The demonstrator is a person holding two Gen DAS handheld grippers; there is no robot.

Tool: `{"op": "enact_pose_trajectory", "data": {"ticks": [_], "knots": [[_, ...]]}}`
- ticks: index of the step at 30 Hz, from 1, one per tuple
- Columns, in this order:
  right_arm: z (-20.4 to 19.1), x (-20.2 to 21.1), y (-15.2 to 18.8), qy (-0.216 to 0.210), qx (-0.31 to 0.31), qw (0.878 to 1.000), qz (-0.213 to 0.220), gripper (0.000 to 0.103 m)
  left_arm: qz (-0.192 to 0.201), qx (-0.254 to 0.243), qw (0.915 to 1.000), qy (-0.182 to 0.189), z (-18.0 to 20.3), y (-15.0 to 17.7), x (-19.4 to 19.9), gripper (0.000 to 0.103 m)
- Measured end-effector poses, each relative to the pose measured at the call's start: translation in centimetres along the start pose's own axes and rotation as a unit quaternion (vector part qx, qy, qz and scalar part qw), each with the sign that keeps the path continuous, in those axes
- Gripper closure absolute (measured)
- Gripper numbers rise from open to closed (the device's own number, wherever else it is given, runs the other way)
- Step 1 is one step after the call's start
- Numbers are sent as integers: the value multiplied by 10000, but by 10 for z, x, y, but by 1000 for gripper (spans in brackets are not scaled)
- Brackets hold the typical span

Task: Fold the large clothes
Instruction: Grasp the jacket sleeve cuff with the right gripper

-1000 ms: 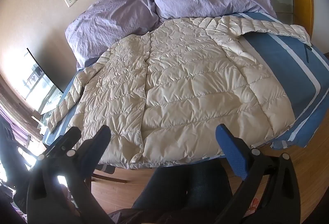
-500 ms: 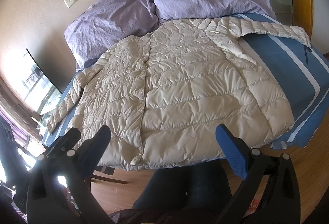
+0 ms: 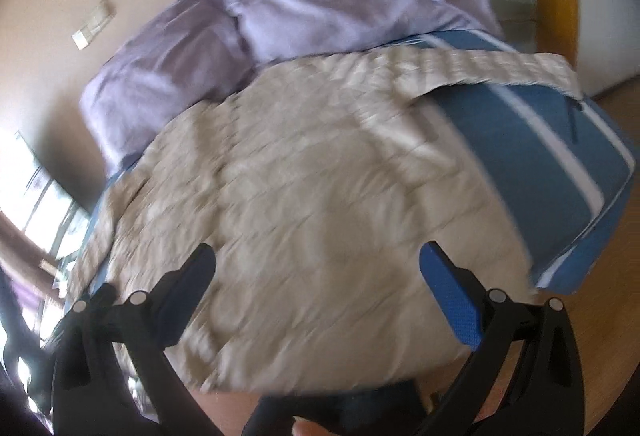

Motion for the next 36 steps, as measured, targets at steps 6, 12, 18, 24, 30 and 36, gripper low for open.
{"op": "enact_pose_trajectory", "data": {"ticks": [6,12,18,24,30,36], "knots": [[61,-37,-84,645,-545,9962,231,2,-293,-240,9987,-352,-18,-35,-54,1],[143,-70,-171,1536,-1343,9769,639,2,-827,-129,9942,-675,-43,-43,-114,1],[218,-83,-235,2264,-1730,9530,1030,20,-1035,-136,9902,-927,-52,-34,-138,1],[283,-92,-255,2604,-2440,9282,1058,32,-1206,-61,9898,-754,-55,-31,-145,1],[308,-101,-244,2784,-2606,9196,940,43,-1269,-74,9891,-739,-53,-30,-148,1],[300,-110,-242,3152,-2305,9151,1007,60,-1279,-86,9890,-739,-54,-29,-149,1]]}}
Point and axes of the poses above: each gripper's, at about its wrist camera, not at the fingertips, and x roughly against the way its jaws point, z to its right, y to its underside, the point moved 3 cm from there along -x, roughly the way its jaws point, and after that the axes turned 12 degrees about -x, right-handed, at the moved point
